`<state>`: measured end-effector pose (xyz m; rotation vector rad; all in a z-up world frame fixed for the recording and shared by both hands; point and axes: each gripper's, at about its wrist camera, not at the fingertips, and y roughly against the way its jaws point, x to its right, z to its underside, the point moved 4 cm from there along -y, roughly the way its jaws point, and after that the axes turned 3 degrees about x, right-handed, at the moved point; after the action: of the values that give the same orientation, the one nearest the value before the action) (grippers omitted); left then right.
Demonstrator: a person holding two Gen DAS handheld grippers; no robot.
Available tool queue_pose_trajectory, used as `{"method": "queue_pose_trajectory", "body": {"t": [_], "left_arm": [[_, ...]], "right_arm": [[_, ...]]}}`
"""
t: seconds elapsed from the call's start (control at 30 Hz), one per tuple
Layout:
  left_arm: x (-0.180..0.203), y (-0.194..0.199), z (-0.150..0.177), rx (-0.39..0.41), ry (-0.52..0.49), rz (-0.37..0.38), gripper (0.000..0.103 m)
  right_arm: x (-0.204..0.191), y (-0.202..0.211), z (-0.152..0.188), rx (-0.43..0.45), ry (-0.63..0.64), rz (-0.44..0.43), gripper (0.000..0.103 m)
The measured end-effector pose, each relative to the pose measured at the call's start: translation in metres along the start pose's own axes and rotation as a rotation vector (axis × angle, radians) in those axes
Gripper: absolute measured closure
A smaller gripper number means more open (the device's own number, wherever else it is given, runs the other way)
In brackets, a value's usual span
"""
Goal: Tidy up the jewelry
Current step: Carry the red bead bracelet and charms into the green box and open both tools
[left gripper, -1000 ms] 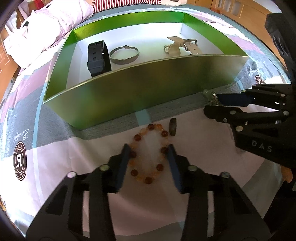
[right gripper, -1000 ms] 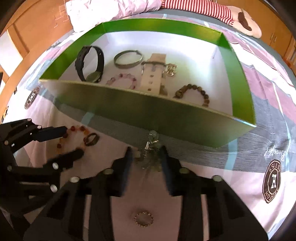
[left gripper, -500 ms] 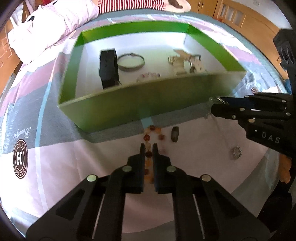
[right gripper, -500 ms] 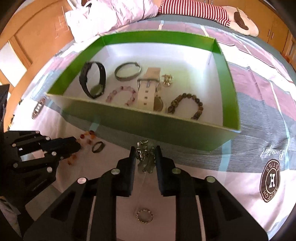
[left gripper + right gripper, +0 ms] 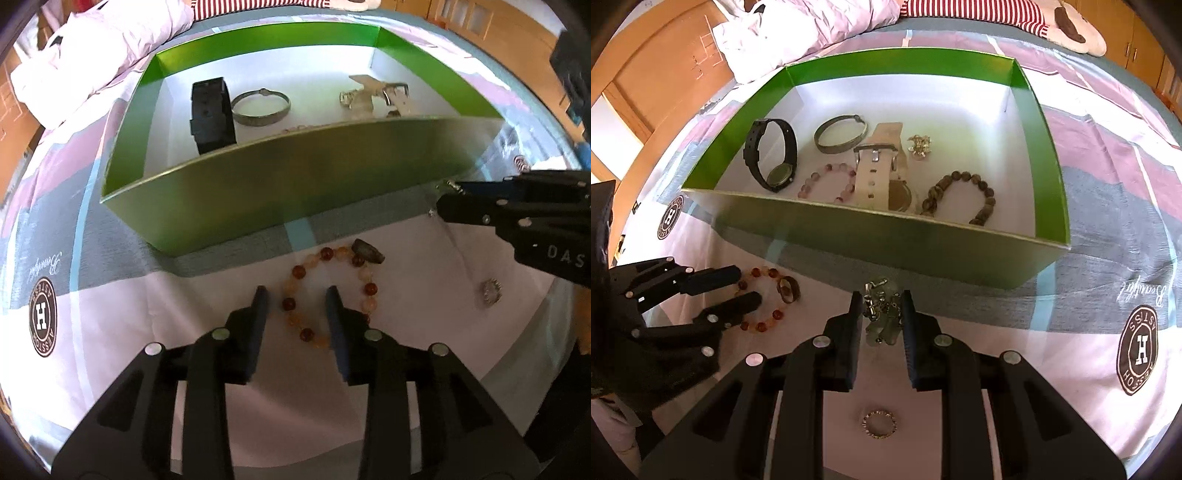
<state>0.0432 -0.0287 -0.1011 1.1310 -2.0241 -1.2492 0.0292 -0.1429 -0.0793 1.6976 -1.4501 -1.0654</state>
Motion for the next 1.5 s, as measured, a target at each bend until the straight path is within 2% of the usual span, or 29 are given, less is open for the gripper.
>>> {"method": "queue_pose_trajectory", "body": {"t": [0.13,0.2,0.3,0.4,0.47,0.53,0.63,0.67,0.83,1.0,1.07,1.13,1.2,1.23,1.3,1.37,1.5], "left_arm": [[0.001,-0.002,-0.002,0.009,-0.009,-0.013,0.070],[0.002,-0.001,-0.004,0.010,-0.012,0.003,0.096],[0.003,0.006,-0.006,0.034,-0.011,0.006,0.096],[0.002,0.030,-0.014,0.119,0.010,0.060,0.096],[0.002,0.055,-0.023,0.204,0.024,0.116,0.096],[0.001,0.079,-0.035,0.294,0.043,0.168,0.096],[-0.008,0.101,-0.058,0.391,0.100,0.193,0.096],[-0.011,0.102,-0.066,0.402,0.116,0.199,0.096],[-0.009,0.084,-0.104,0.378,0.110,0.161,0.096],[-0.001,0.049,-0.136,0.323,0.120,0.155,0.096],[0.004,0.033,-0.148,0.293,0.110,0.132,0.096],[0.004,0.023,-0.155,0.269,0.111,0.096,0.093],[0.004,0.022,-0.154,0.254,0.104,0.077,0.080],[0.003,0.029,-0.149,0.263,0.096,0.079,0.078],[0.000,0.043,-0.135,0.267,0.080,0.071,0.064],[-0.006,0.057,-0.120,0.273,0.074,0.062,0.055],[-0.016,0.078,-0.064,0.238,0.091,0.077,0.050]], "right_arm": [[0.003,-0.006,0.003,-0.016,0.002,0.016,0.082],[0.001,-0.011,0.002,-0.029,-0.003,0.014,0.082],[0.001,-0.006,0.000,-0.021,-0.006,-0.017,0.082],[-0.003,0.013,-0.008,0.025,-0.008,-0.114,0.082],[-0.004,0.037,-0.019,0.099,-0.015,-0.194,0.082],[-0.002,0.057,-0.032,0.182,-0.029,-0.239,0.082],[0.012,0.067,-0.053,0.287,-0.086,-0.216,0.082],[0.018,0.065,-0.057,0.297,-0.104,-0.201,0.082],[0.052,0.036,-0.081,0.291,-0.196,-0.102,0.082],[0.068,0.009,-0.094,0.241,-0.224,-0.072,0.082],[0.071,0.005,-0.095,0.226,-0.227,-0.066,0.078],[0.071,0.011,-0.092,0.227,-0.230,-0.066,0.054],[0.069,0.027,-0.090,0.244,-0.223,-0.074,0.049],[0.066,0.033,-0.090,0.245,-0.216,-0.079,0.048],[0.061,0.050,-0.086,0.245,-0.202,-0.096,0.048],[0.056,0.069,-0.073,0.235,-0.192,-0.113,0.048],[0.050,0.080,-0.025,0.159,-0.158,-0.120,0.047]]}}
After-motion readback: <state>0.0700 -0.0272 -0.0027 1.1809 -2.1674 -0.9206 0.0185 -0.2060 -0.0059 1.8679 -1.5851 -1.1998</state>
